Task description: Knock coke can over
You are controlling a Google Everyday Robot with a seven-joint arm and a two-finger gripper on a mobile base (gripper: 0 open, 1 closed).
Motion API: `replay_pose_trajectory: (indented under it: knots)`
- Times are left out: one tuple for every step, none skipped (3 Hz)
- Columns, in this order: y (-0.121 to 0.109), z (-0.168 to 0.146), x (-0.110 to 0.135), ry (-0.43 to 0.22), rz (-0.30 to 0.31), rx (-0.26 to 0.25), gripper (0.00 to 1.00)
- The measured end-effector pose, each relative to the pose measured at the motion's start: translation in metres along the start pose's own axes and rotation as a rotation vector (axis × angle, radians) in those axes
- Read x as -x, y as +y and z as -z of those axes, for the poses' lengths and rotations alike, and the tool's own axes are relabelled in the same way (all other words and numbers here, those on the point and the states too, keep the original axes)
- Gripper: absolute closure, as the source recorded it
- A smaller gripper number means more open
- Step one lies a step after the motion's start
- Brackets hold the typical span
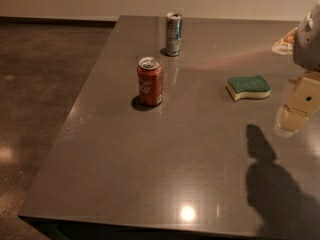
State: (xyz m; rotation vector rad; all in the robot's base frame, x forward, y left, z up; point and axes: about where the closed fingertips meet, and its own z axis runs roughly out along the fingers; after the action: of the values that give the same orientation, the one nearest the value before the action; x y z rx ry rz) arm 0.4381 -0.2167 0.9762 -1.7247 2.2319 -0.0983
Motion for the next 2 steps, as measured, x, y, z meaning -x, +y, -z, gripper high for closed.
replay_pose_trajectory:
  knots:
    - [0.0,0.0,0.0,0.0,0.0,0.0,0.0]
    - [-0.005,-0.006,0.021,-0.056,0.005,0.009,0.0]
